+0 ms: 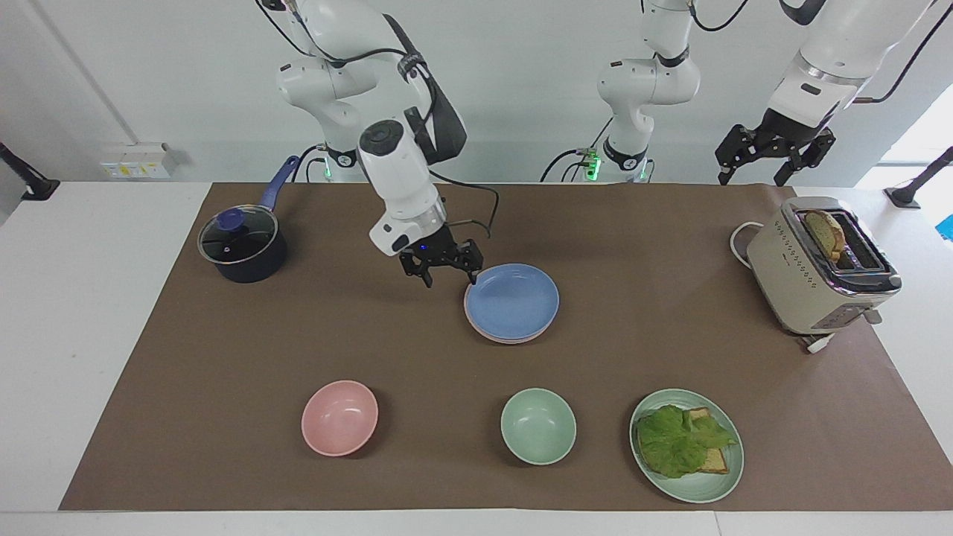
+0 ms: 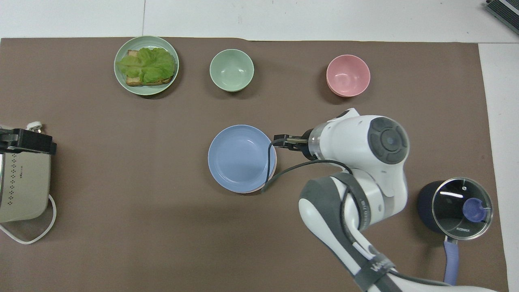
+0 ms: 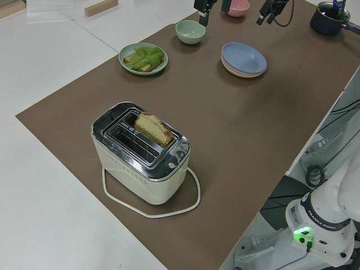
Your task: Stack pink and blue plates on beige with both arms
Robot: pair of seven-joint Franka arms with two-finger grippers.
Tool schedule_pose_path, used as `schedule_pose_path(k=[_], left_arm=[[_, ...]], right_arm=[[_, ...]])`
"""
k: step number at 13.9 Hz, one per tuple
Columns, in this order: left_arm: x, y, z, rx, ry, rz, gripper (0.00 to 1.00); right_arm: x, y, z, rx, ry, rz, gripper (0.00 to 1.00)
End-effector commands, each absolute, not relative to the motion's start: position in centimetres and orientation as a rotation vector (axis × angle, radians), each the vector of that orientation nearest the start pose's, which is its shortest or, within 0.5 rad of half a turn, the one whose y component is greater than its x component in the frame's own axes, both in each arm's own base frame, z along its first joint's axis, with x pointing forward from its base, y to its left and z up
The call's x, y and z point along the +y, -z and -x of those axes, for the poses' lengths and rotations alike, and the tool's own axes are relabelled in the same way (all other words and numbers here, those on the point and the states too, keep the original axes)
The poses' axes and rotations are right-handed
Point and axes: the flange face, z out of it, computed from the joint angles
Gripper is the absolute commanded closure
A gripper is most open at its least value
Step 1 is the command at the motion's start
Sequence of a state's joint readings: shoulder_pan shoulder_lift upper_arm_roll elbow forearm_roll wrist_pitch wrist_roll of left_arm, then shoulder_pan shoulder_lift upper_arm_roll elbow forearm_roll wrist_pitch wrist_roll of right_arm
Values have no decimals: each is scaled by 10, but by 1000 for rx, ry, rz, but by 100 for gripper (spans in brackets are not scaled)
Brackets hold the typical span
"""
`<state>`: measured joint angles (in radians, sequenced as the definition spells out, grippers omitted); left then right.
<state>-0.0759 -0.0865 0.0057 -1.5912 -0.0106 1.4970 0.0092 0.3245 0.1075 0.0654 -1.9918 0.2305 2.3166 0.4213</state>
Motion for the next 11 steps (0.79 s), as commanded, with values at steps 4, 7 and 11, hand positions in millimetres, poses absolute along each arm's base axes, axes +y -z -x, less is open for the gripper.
schedule_pose_path(k=[4, 7, 11], left_arm=[[-34, -661, -514, 126, -19, 3141, 0], [-34, -661, -514, 128, -19, 3141, 0], [-34, -661, -514, 128, -19, 3141, 0]], right_arm=[[126, -510, -535, 355, 187, 2966, 0], [78, -568, -531, 351, 110, 3026, 0], [34, -616, -530, 288, 94, 3134, 0]])
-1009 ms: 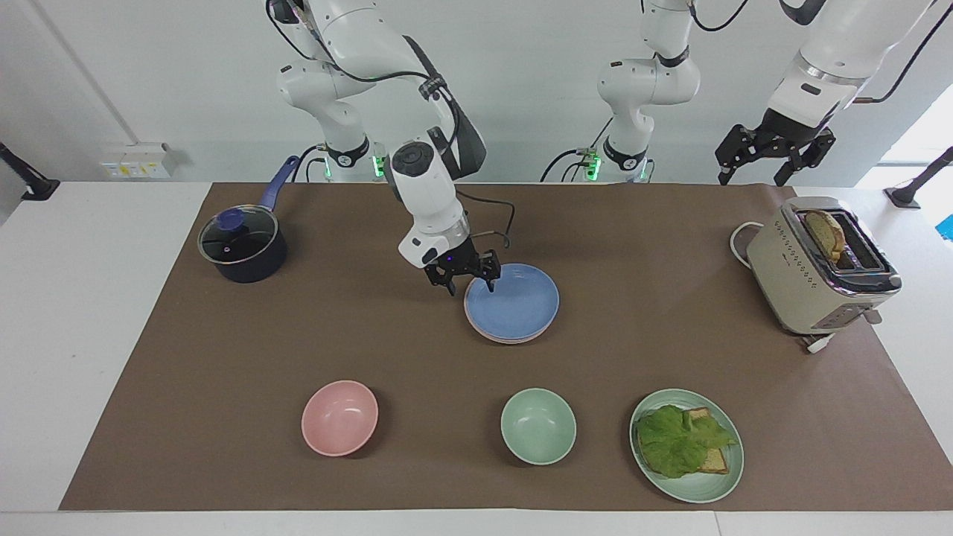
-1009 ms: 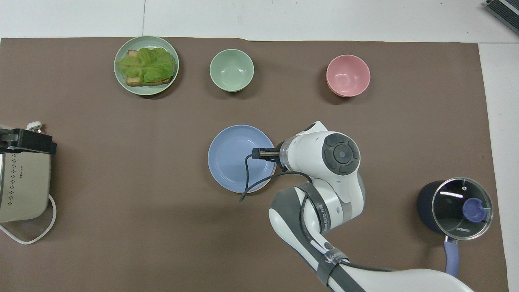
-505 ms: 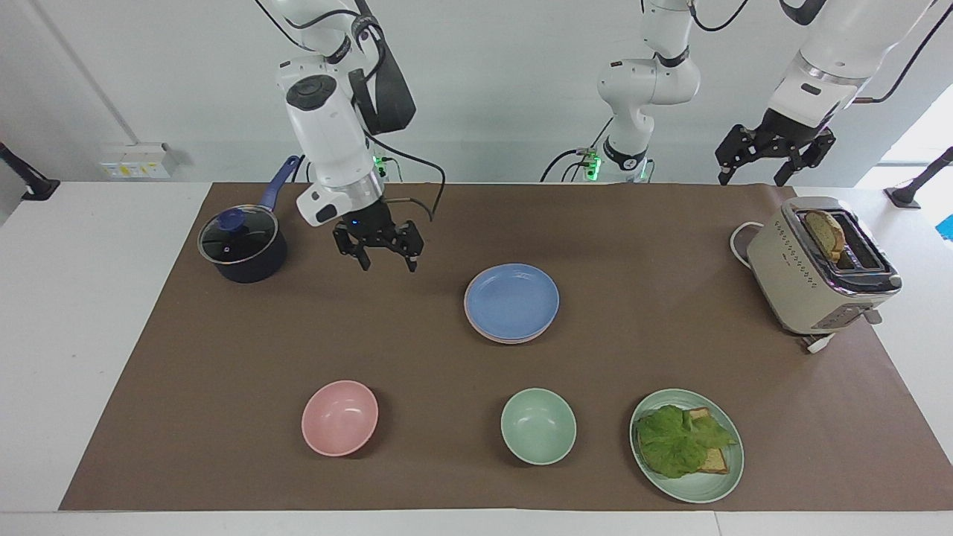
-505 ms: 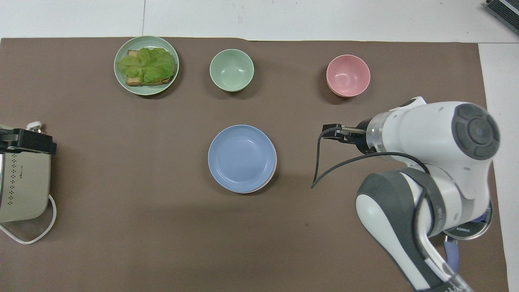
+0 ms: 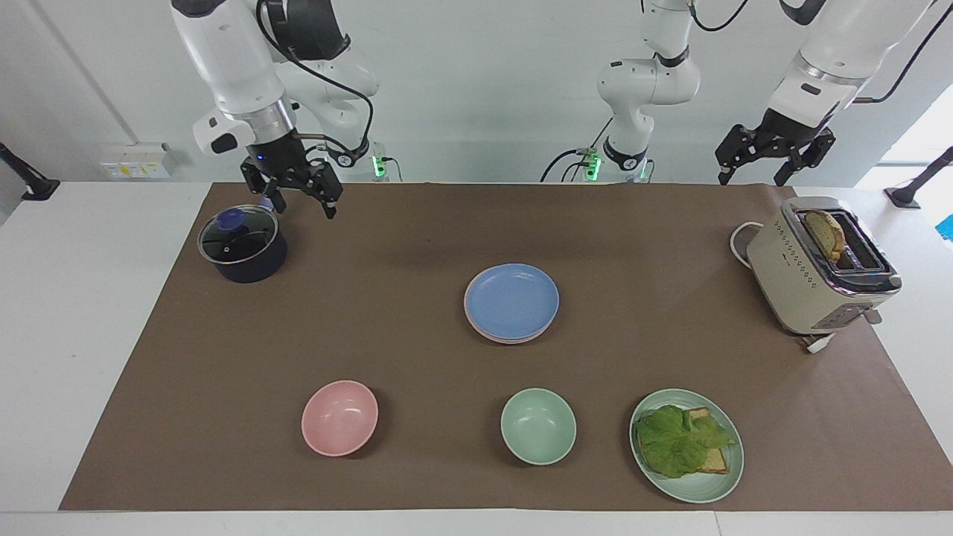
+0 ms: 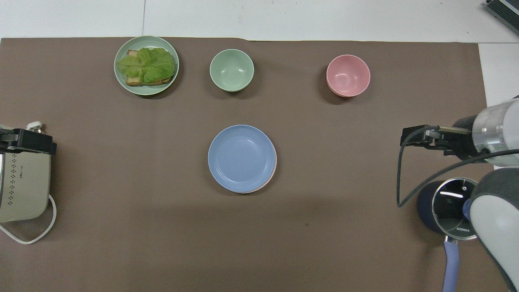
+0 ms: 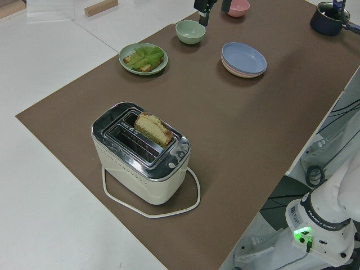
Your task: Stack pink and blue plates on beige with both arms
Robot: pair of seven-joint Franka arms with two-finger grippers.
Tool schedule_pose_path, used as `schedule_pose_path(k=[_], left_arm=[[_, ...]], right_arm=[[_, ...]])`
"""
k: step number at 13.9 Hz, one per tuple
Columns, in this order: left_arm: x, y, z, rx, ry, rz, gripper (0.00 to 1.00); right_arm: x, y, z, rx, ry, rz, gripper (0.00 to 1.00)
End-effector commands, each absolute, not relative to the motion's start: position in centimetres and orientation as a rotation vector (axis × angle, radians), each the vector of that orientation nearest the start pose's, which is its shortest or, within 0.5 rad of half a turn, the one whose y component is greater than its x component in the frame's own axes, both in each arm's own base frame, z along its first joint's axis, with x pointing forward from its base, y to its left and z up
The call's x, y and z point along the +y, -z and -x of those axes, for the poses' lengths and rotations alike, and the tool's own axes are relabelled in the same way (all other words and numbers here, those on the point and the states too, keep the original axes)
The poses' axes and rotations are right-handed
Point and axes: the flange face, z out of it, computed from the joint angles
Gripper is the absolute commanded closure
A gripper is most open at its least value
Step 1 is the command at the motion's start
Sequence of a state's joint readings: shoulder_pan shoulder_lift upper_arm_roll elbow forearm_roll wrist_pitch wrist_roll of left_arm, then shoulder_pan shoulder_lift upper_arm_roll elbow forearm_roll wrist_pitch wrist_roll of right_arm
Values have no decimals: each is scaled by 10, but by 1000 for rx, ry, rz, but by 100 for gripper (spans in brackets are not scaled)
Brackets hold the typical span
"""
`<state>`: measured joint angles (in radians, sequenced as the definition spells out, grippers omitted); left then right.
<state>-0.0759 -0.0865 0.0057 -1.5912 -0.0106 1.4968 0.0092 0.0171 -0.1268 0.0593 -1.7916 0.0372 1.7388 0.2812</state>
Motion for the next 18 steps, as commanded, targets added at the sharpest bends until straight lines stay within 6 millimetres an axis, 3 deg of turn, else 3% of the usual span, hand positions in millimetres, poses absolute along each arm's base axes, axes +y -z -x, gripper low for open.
schedule_pose_path(k=[1, 3, 6, 10, 18], left_arm=[[-34, -661, -514, 128, -19, 3141, 0], [-34, -661, -514, 128, -19, 3141, 0], [-34, -661, -514, 128, -19, 3141, 0], [-34, -661, -514, 128, -19, 3141, 0], [-34, -661, -514, 128, -19, 3141, 0]], right_arm=[[30, -630, -529, 298, 92, 3135, 0], [22, -646, -536, 322, 35, 3140, 0], [14, -655, -550, 310, 16, 3155, 0], [11, -652, -555, 166, -17, 3174, 0], [15, -650, -548, 169, -17, 3156, 0]])
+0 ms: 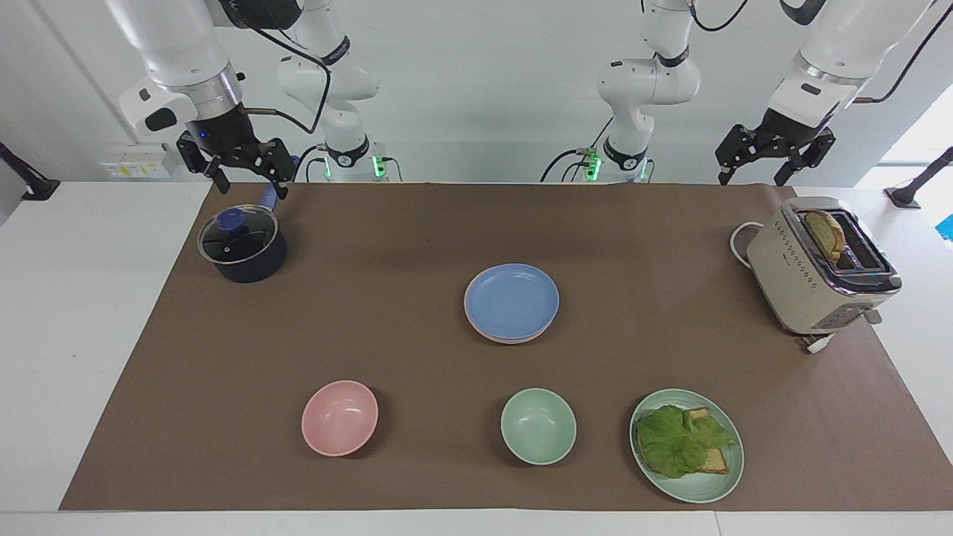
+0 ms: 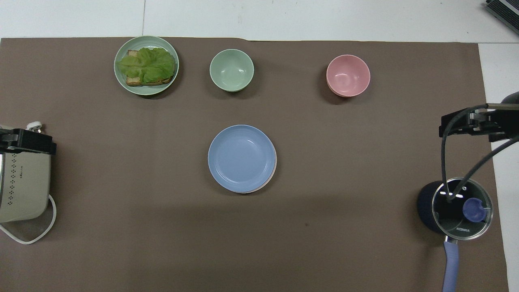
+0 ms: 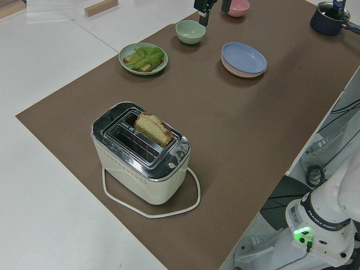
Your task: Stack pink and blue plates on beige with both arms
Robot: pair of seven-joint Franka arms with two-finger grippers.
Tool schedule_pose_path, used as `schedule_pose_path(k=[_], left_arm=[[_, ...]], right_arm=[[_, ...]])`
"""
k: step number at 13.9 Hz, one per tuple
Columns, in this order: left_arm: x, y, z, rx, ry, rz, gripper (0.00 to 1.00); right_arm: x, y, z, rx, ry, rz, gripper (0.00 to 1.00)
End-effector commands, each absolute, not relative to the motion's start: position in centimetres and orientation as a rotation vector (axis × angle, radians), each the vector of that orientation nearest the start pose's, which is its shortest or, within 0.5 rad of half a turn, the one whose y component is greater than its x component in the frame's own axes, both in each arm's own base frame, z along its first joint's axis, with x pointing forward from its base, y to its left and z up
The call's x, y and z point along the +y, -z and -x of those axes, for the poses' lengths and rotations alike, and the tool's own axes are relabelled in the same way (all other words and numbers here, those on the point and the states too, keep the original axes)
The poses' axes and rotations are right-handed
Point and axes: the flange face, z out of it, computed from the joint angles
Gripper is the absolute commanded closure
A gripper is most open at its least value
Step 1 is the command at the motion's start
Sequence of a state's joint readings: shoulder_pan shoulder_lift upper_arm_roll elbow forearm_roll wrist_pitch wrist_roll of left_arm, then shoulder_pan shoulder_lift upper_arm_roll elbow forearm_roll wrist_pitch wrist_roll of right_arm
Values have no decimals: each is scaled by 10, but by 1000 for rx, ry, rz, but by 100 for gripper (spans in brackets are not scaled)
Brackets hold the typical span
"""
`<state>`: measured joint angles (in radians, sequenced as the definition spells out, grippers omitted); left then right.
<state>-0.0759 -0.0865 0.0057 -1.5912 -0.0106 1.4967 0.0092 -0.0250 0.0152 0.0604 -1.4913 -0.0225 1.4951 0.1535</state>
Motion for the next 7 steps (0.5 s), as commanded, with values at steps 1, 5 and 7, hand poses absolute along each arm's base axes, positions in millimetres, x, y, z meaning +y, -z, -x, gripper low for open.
schedule_pose_path(k=[1, 5, 7], left_arm=[[-34, -661, -514, 128, -19, 3141, 0], [-34, -661, -514, 128, -22, 3141, 0], [-34, -661, -514, 126, -19, 3141, 0]], right_arm=[[16, -650, -548, 172, -19, 3156, 0], [19, -650, -548, 225, -16, 3153, 0], [20, -650, -548, 237, -16, 3152, 0]])
